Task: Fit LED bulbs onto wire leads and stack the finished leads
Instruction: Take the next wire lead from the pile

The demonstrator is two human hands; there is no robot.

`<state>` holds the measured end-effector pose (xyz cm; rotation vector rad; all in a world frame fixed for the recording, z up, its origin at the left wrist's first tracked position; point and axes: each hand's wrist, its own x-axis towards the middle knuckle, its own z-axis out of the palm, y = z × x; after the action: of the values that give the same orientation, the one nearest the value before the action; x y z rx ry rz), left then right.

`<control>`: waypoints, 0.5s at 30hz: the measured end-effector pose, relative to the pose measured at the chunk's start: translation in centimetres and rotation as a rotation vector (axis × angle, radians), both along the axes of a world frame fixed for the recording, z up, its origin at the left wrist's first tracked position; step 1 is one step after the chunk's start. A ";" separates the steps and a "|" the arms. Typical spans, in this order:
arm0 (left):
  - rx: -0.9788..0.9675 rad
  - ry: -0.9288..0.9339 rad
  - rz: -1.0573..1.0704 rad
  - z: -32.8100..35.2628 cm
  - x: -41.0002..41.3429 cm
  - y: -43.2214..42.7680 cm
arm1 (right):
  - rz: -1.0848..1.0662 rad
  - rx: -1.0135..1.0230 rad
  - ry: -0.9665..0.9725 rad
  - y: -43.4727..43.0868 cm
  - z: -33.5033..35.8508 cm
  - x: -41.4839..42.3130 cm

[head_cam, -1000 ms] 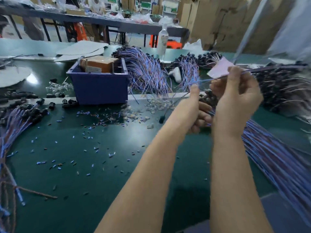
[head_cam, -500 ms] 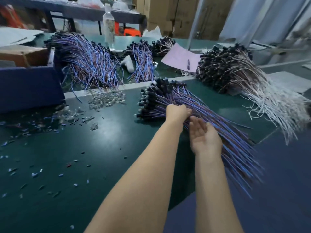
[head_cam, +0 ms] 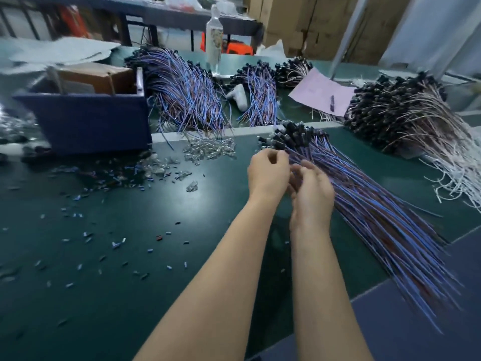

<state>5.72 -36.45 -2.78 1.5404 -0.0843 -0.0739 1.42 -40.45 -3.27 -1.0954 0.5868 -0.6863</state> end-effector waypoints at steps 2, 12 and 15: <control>-0.131 -0.009 0.098 0.8 0.1 3.3 | 0.129 -0.134 0.004 3.0 0.5 1.2; -0.446 -0.104 0.835 3.6 0.2 24.9 | 0.834 -0.853 0.146 22.6 0.1 4.2; -0.462 -0.121 0.999 4.0 -0.4 30.1 | 0.988 -1.032 0.124 28.4 -0.4 4.4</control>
<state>5.35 -6.35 1.18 0.9844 0.5397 0.7792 5.78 -12.04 -3.63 -2.1593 -0.3207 0.0175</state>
